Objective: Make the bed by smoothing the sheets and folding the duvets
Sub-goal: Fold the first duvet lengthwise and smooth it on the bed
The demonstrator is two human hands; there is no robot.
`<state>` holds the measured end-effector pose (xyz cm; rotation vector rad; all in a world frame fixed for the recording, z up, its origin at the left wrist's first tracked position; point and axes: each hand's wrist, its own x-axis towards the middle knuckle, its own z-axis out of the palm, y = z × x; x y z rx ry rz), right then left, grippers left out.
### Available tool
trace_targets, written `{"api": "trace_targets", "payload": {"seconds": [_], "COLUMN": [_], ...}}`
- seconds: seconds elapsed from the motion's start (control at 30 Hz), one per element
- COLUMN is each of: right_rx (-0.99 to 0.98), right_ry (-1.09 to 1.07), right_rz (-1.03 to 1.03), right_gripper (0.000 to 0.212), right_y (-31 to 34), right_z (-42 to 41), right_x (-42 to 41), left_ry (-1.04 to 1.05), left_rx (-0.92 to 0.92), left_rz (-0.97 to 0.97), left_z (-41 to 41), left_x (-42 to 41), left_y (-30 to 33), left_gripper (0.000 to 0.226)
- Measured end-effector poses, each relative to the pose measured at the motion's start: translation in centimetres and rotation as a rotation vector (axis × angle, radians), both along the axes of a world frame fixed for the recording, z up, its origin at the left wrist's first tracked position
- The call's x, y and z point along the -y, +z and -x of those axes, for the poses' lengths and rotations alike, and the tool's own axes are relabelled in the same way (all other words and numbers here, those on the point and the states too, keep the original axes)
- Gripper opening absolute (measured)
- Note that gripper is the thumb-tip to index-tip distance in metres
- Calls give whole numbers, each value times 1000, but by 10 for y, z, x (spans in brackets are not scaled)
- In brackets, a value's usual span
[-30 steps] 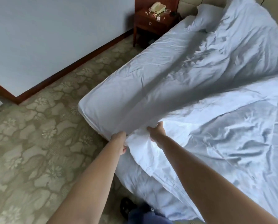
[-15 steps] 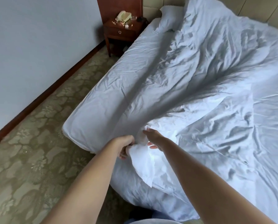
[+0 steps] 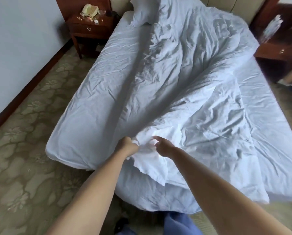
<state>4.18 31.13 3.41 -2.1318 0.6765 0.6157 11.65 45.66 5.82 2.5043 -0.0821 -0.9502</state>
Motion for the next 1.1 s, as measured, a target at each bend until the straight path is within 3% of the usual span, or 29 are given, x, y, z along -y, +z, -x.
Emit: {"api": "trace_targets", "payload": {"seconds": [0.1,0.27,0.37,0.43,0.57,0.67,0.9,1.1], "right_rx": [-47,-176,-159,-66,181,171,77,57], "right_ry": [46,84,3,-81,-211,-179,-31,2], "right_rz": [180,360,447,501,674,781,963,986], "right_gripper": [70,131,139,123,61,28,29,29], "right_y": [1,6,15,21,29,42,61,77], "right_z": [29,72,93,105,128,142,193,228], "right_x": [-25,-60,-69,-76,-84,-83,-90,-119], "left_ry": [-1,-11,-19,1,20,52,99,58], "left_rx": [3,-99,-153,-185,-226,-258,-399,-343], "left_rz": [137,390,486,523,555,555,540,533], "left_z": [1,30,50,60,75,84,135,165], "left_x": [-6,-5,-5,-5,-15,-28,-47,-71], "left_y": [4,24,41,42,42,35,12,33], "left_gripper": [15,27,22,27,29,26,37,32]}}
